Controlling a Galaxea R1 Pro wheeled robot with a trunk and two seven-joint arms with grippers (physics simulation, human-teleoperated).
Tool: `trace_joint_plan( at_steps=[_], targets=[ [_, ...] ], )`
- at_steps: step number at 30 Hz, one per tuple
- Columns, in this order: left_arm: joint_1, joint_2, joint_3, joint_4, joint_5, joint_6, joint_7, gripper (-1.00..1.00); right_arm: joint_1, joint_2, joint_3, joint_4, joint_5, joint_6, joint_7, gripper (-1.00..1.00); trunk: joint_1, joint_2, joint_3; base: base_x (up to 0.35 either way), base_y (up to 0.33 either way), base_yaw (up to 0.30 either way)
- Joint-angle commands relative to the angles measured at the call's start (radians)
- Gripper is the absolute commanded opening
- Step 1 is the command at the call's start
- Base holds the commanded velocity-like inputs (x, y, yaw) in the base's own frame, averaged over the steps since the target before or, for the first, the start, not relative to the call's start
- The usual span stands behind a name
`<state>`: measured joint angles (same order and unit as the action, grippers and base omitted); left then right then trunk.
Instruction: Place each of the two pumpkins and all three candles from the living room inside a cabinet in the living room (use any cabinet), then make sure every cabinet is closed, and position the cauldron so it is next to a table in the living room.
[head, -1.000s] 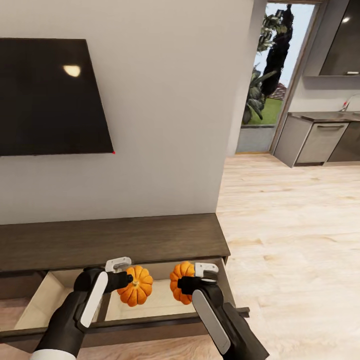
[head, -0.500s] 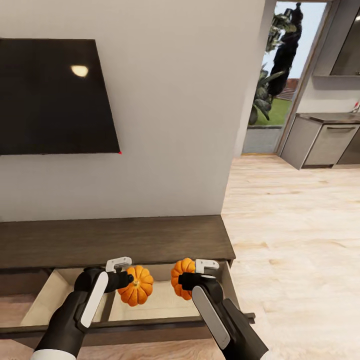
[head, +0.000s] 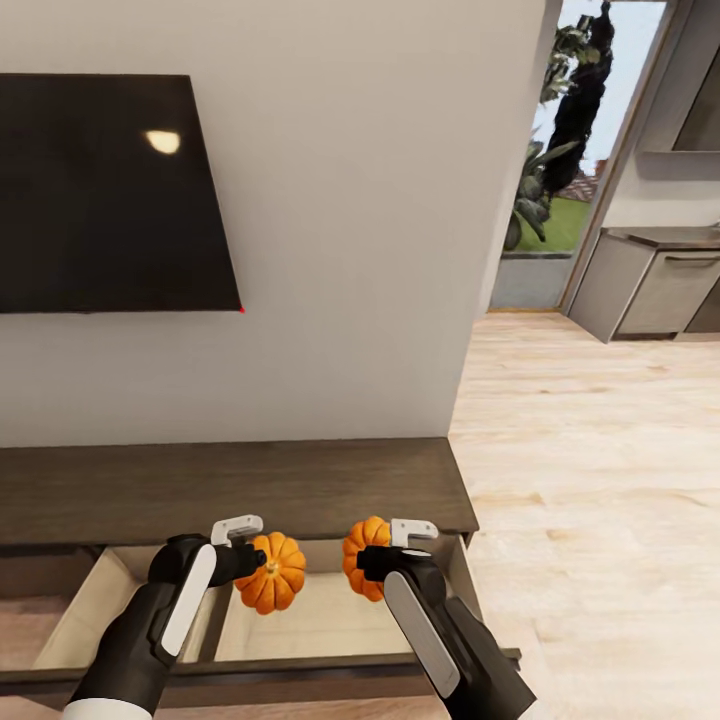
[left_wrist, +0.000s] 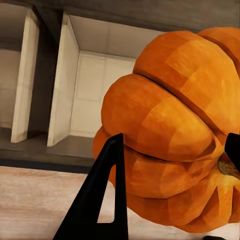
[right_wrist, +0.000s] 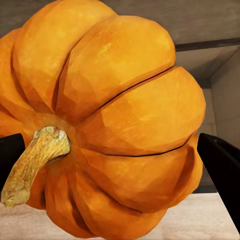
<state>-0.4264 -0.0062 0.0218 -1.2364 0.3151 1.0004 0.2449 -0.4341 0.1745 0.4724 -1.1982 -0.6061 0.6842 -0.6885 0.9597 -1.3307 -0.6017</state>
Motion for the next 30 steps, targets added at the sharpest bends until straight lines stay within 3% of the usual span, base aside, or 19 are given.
trace_joint_plan(
  at_steps=[1,14,30],
  targets=[
    [0.000,0.000,0.000,0.000,0.000,0.000,-0.001,-1.00,0.000,0.000,0.000,0.000,0.000,0.000,0.000,-1.00,0.000,0.000,0.000,0.028,0.014,0.000],
    [0.000,0.000,0.001,0.000,0.000,0.000,0.002,-1.00,0.000,0.000,0.000,0.000,-0.005,0.002,0.005,-1.00,0.000,0.000,0.000,0.046,0.033,0.000],
    [-0.001,-0.004,-0.007,0.004,-0.009,-0.023,0.009,-1.00,0.000,0.000,0.000,0.004,-0.001,0.006,0.000,-1.00,0.061,-0.112,-0.050,0.000,0.000,0.000]
  ],
)
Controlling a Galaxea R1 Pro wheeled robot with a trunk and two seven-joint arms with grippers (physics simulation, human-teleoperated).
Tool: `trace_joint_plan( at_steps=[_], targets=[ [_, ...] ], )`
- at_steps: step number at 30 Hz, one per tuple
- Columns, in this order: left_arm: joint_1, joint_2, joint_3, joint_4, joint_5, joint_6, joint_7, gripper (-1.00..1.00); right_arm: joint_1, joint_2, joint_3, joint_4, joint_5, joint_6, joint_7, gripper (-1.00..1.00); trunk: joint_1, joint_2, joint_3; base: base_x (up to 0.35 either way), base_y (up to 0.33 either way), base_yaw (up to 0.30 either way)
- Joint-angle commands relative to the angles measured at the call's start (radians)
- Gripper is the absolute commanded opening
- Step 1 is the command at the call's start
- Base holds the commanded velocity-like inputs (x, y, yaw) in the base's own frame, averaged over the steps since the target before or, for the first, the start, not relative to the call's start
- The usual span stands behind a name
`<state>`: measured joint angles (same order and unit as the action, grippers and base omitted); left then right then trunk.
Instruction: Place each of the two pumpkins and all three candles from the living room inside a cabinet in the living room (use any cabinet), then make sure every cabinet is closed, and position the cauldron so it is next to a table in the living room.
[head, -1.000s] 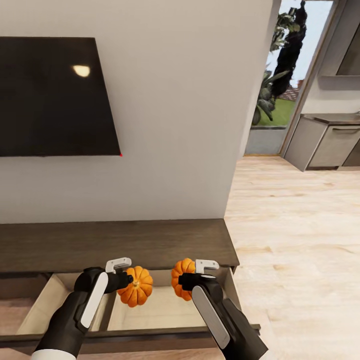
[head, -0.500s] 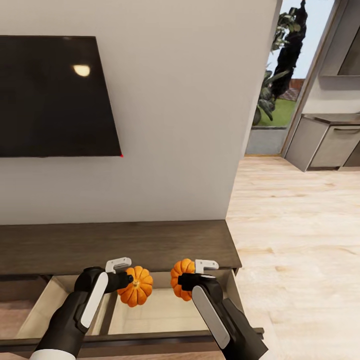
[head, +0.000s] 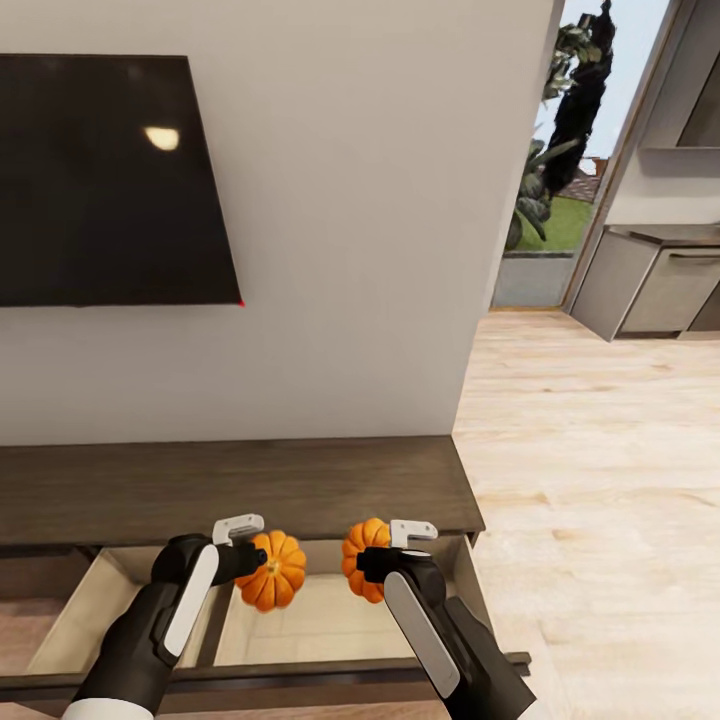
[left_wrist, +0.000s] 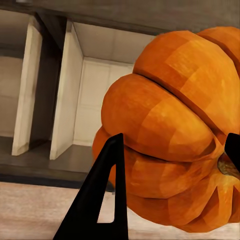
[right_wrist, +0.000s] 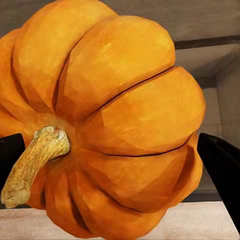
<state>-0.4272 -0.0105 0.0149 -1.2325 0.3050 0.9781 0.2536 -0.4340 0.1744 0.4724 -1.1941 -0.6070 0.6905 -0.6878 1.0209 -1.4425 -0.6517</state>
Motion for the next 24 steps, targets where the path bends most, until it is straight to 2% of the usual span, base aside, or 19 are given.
trace_joint_plan(
  at_steps=[1,3,7,13,17,24],
  targets=[
    [0.000,0.000,0.000,0.001,0.001,-0.010,0.000,-1.00,0.000,0.000,0.000,0.000,0.000,-0.001,-0.001,-1.00,0.004,-0.007,-0.003,0.000,0.000,0.000],
    [0.000,0.000,-0.001,0.009,0.002,-0.046,0.008,-1.00,-0.001,0.000,0.000,0.002,0.001,0.000,-0.003,-1.00,0.012,-0.021,-0.009,0.000,0.000,0.000],
    [0.001,-0.003,-0.002,0.041,0.002,-0.072,0.043,-1.00,-0.017,0.000,-0.001,0.008,0.001,0.000,-0.005,-1.00,0.027,-0.049,-0.022,0.000,0.000,0.000],
    [0.000,-0.030,-0.003,0.061,0.003,-0.085,0.115,-1.00,-0.069,0.000,-0.008,0.120,0.001,-0.008,-0.004,-1.00,0.050,-0.091,-0.041,0.000,0.000,0.000],
    [0.000,-0.049,-0.004,0.086,0.001,-0.106,0.128,-1.00,-0.086,0.000,-0.010,0.167,0.001,-0.013,-0.004,-1.00,0.065,-0.119,-0.053,0.000,0.000,0.000],
    [0.000,-0.055,-0.004,0.102,0.000,-0.137,0.135,-1.00,-0.093,0.000,-0.020,0.193,0.001,-0.016,-0.004,-1.00,0.092,-0.168,-0.075,0.000,0.000,0.000]
  ],
)
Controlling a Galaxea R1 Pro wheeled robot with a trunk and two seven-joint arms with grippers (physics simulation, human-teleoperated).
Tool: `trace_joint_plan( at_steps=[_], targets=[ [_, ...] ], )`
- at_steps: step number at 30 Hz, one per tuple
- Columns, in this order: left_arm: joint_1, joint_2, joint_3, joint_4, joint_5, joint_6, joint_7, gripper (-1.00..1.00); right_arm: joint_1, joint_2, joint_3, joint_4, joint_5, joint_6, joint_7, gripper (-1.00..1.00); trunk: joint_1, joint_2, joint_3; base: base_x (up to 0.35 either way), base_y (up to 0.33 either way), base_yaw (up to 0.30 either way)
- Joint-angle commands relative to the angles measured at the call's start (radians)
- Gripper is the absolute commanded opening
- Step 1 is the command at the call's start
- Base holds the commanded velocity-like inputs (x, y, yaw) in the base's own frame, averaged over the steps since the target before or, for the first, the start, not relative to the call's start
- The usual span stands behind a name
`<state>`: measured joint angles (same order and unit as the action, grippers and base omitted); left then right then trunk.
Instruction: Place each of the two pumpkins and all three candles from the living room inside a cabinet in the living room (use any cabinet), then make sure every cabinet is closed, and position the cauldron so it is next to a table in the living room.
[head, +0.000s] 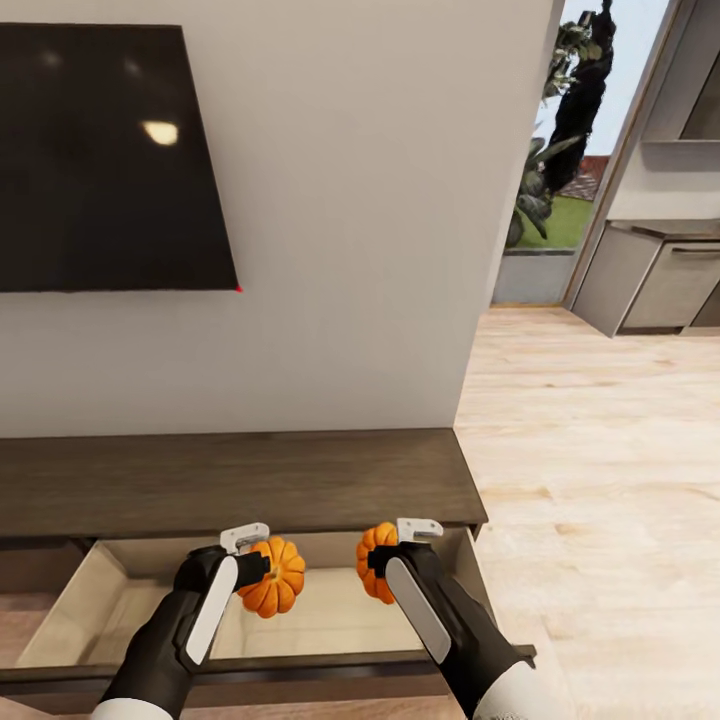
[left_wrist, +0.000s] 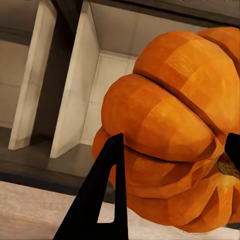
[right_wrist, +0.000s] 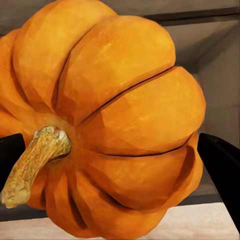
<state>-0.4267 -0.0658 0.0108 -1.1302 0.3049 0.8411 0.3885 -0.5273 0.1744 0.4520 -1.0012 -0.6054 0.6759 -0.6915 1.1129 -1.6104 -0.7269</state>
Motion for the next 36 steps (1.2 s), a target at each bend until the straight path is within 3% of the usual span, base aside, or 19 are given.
trace_joint_plan(
  at_steps=[1,9,16,22,27,36],
  targets=[
    [0.000,-0.001,0.000,0.001,0.000,-0.011,0.000,-1.00,-0.007,0.000,-0.007,0.012,-0.001,-0.002,0.000,-1.00,0.004,-0.007,-0.003,0.000,0.000,0.000],
    [0.000,-0.007,-0.045,0.003,0.004,-0.069,0.066,-1.00,-0.067,0.000,-0.025,0.176,0.002,-0.104,0.003,-1.00,0.035,-0.063,-0.028,0.000,0.000,0.000],
    [0.000,-0.010,-0.050,0.036,0.004,-0.094,0.074,-1.00,-0.072,0.000,-0.025,0.195,0.002,-0.112,0.003,-1.00,0.061,-0.112,-0.050,0.000,0.000,0.000],
    [-0.001,-0.036,-0.051,0.065,0.003,-0.125,0.074,-1.00,-0.074,0.000,-0.026,0.203,0.003,-0.114,0.003,-1.00,0.084,-0.154,-0.069,0.000,0.000,0.000],
    [0.000,-0.040,-0.051,0.076,0.002,-0.130,0.073,-1.00,-0.074,0.000,-0.026,0.210,0.001,-0.139,0.006,-1.00,0.104,-0.189,-0.085,0.000,0.000,0.000],
    [0.000,-0.040,-0.051,0.078,0.002,-0.134,0.073,-1.00,-0.074,0.000,-0.025,0.211,0.003,-0.150,0.015,-1.00,0.104,-0.189,-0.085,0.000,0.000,0.000]
  ],
)
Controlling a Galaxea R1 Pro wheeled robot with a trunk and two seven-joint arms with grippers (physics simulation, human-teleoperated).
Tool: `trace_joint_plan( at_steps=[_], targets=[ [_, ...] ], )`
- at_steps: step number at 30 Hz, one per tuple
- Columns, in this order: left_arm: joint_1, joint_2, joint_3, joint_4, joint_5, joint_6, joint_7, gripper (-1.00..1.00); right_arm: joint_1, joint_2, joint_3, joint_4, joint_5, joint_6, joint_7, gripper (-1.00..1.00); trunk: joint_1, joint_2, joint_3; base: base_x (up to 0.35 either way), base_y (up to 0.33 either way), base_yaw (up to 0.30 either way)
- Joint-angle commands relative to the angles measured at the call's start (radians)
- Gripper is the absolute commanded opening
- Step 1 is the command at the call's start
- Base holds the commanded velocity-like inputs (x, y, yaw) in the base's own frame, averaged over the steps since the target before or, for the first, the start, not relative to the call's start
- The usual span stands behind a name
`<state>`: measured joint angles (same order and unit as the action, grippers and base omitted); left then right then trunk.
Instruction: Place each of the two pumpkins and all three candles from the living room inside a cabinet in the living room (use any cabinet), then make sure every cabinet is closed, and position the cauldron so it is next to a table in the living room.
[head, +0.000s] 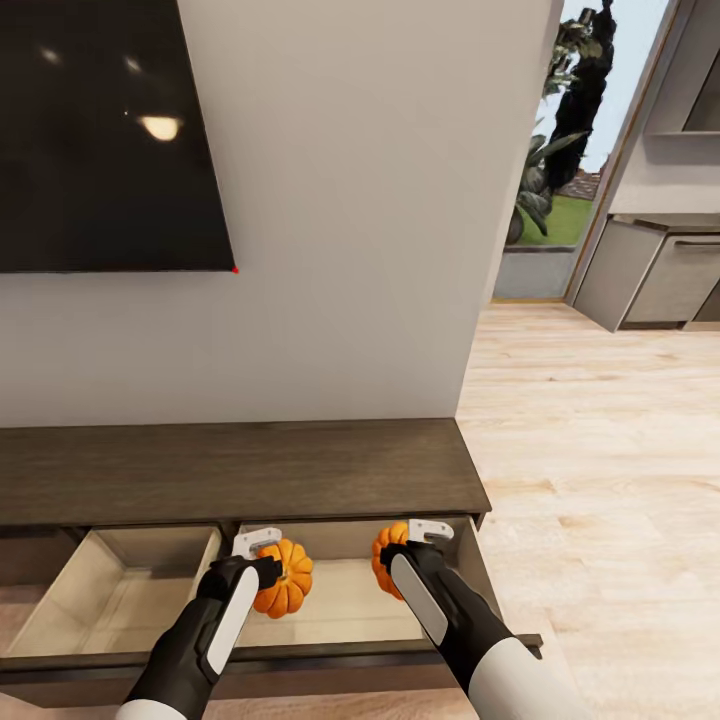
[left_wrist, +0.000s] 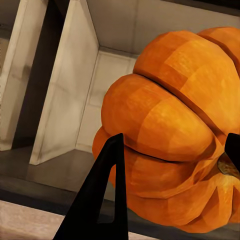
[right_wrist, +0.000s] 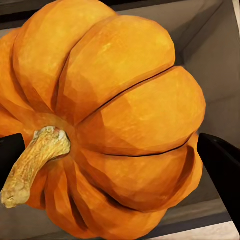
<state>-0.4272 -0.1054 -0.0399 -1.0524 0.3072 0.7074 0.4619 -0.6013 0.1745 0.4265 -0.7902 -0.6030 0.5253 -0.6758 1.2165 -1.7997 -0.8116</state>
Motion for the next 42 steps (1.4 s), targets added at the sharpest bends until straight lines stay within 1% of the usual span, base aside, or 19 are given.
trace_joint_plan(
  at_steps=[1,10,17,27,37,39,42],
  targets=[
    [0.000,0.000,0.000,0.000,0.001,0.000,0.000,-1.00,0.000,0.000,0.001,-0.001,0.001,0.002,0.000,-1.00,0.000,0.000,0.000,0.000,0.011,0.000],
    [0.000,0.000,0.000,0.002,0.000,0.000,0.000,-1.00,0.000,0.000,0.007,-0.003,0.002,0.003,0.001,-1.00,0.000,0.000,0.000,0.007,0.022,0.000],
    [0.000,0.000,0.000,0.002,-0.001,0.000,0.000,-1.00,0.000,0.000,0.010,-0.002,0.002,0.002,0.001,-1.00,0.000,0.000,0.000,0.161,0.133,0.000],
    [0.000,0.000,0.000,0.002,0.000,0.000,0.000,-1.00,0.000,0.000,0.014,-0.001,0.001,-0.001,0.002,-1.00,0.000,0.000,0.000,0.083,0.057,0.000],
    [0.001,-0.002,-0.001,0.000,0.000,0.000,0.001,-1.00,0.000,0.000,0.012,-0.001,0.001,0.002,0.003,-1.00,0.000,0.000,0.000,0.016,0.010,0.000],
    [0.001,-0.002,-0.001,-0.001,0.000,0.000,0.000,-1.00,0.000,0.000,0.012,-0.001,0.000,0.003,0.012,-1.00,0.008,-0.014,-0.006,0.000,0.000,0.000],
    [0.000,-0.002,-0.001,-0.001,0.000,0.000,0.000,-1.00,0.000,0.000,0.012,-0.001,0.000,0.005,0.046,-1.00,0.019,-0.035,-0.016,0.000,0.000,0.000]
  ],
)
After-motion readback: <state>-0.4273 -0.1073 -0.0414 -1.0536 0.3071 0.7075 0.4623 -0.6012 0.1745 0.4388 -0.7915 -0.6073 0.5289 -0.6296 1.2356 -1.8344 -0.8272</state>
